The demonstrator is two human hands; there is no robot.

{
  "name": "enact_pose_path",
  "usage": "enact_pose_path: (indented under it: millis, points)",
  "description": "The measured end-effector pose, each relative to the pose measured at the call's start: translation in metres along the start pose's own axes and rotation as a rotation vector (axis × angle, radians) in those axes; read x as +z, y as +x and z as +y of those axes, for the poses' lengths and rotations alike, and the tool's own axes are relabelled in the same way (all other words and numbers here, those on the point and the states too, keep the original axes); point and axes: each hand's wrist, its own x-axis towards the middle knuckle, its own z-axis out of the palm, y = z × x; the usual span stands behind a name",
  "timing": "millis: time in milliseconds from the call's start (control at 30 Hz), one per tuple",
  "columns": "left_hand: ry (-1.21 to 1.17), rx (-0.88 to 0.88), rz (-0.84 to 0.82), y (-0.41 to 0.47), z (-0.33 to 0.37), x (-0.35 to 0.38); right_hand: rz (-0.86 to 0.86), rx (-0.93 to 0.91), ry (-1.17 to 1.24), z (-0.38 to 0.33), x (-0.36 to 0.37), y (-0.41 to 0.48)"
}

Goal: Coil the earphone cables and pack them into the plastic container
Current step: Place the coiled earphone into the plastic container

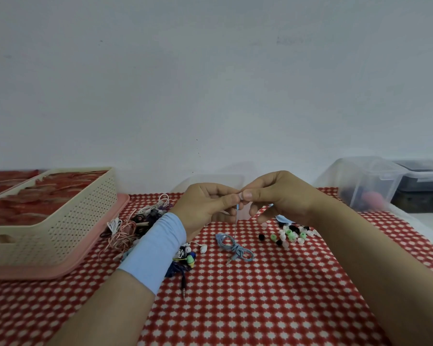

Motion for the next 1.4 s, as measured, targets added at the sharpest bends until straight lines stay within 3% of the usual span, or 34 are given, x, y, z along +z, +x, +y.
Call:
enact_pose_path:
  millis: [267, 367, 500, 733, 933, 1100, 1400]
  points:
    - [-0.021, -0.011, 0.050, 0.003, -0.001, -0.001, 0.017, 0.028, 0.021, 0.000, -0.005, 0.002]
    - [0.050, -0.033, 0.104, 0.005, -0.004, -0.004, 0.062, 0.081, -0.223, 0.000, -0.018, 0.001]
    - [0.120, -0.070, 0.113, 0.007, -0.007, -0.005, -0.064, 0.258, -0.754, 0.017, -0.030, 0.006]
    - [0.178, -0.101, 0.034, 0.006, -0.010, 0.000, -0.008, 0.227, -0.878, 0.028, -0.041, 0.009]
    - [0.188, -0.108, 0.021, 0.007, -0.011, 0.001, -0.061, 0.283, -1.042, 0.034, -0.037, 0.013]
    - [0.184, -0.114, 0.023, 0.008, -0.012, 0.000, -0.027, 0.248, -0.987, 0.027, -0.037, 0.009]
    - [0.088, -0.113, 0.085, 0.010, -0.015, -0.003, 0.142, 0.031, -0.341, 0.015, -0.010, 0.008]
